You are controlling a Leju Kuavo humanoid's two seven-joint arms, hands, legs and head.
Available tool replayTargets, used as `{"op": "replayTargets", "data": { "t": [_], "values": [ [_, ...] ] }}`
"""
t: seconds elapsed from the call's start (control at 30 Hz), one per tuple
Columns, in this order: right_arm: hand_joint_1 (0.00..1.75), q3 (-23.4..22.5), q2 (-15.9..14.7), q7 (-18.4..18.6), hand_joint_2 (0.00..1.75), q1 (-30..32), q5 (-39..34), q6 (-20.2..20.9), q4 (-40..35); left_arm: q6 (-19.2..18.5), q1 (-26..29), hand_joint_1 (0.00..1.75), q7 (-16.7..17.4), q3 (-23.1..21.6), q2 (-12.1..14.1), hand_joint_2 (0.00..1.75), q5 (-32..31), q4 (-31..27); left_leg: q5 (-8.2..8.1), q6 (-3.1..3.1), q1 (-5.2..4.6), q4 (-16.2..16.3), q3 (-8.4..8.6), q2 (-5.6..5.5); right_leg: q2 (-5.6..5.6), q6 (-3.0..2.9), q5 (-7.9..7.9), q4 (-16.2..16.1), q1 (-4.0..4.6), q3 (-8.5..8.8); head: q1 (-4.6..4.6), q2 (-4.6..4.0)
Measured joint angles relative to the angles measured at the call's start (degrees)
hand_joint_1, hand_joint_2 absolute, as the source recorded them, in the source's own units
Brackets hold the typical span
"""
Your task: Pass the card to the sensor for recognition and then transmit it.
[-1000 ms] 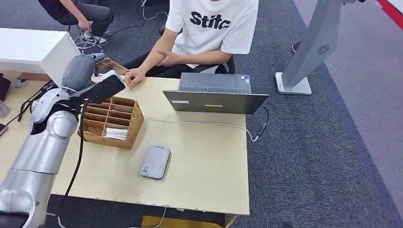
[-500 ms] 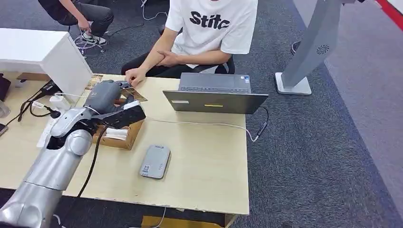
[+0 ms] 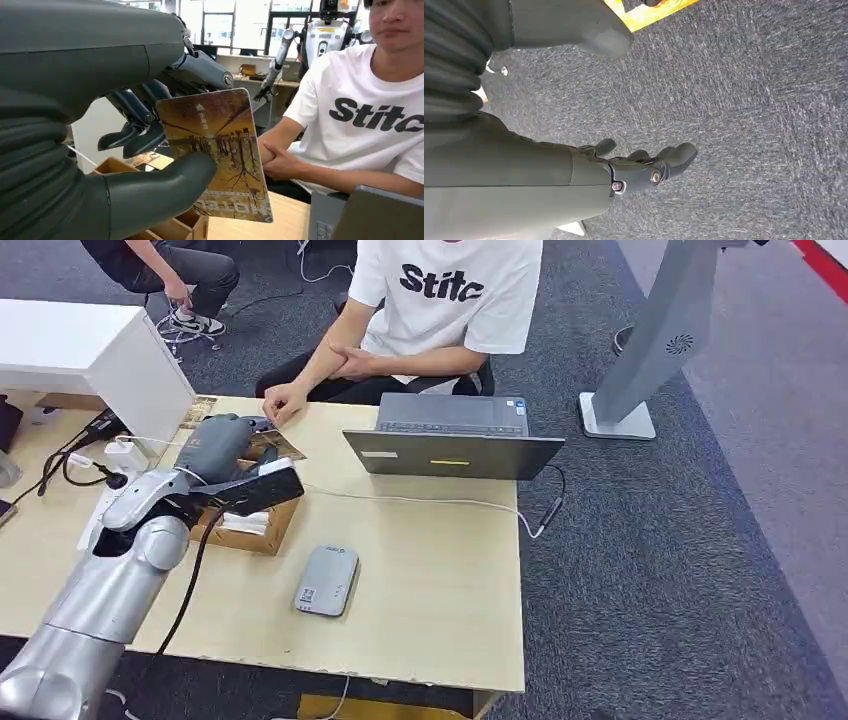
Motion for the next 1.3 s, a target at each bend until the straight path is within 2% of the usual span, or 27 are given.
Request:
{"op": "replayTargets", "data": {
  "t": [0.27,0.4,0.5,0.83,1.3],
  "values": [
    [0.00,0.00,0.26,0.39,1.75,-0.03,1.64,0.20,0.00,0.66,0.16,1.75,0.17,-1.42,0.02,1.75,0.24,2.69,0.00,0.00,0.00,0.00,0.01,0.00,0.00,0.00,0.00,0.00,0.00,0.00,0.00,0.00],
    [0.00,0.02,0.44,0.35,1.75,-0.07,2.47,0.37,0.00,4.16,0.82,1.75,-0.04,-2.34,-0.94,1.75,-0.90,5.58,0.00,0.00,0.00,0.00,0.01,0.00,0.00,0.00,0.00,0.00,0.00,0.00,0.00,0.00],
    [0.00,0.02,0.57,0.33,1.75,-0.10,2.99,0.39,0.00,5.31,1.17,1.75,-0.04,-2.71,-1.90,1.75,-1.03,7.43,0.00,0.00,0.00,0.00,0.00,-0.01,0.00,0.00,0.00,0.00,0.00,0.00,-0.02,0.00],
    [0.00,0.02,0.94,0.59,1.75,-0.19,4.28,0.37,0.00,6.16,1.99,1.75,-0.79,-2.86,-4.70,1.75,-1.27,12.39,0.00,0.00,0.00,0.00,0.00,-0.01,0.00,0.00,0.00,0.00,0.00,0.00,0.00,0.00],
    [0.00,0.02,1.25,0.61,1.75,-0.19,5.57,0.37,0.00,6.65,4.10,1.75,-1.33,-2.99,-7.08,1.75,-1.64,15.69,0.00,0.00,-0.01,0.00,-0.01,-0.01,-0.01,0.00,0.00,0.00,0.00,0.00,0.00,0.00]
  ]
}}
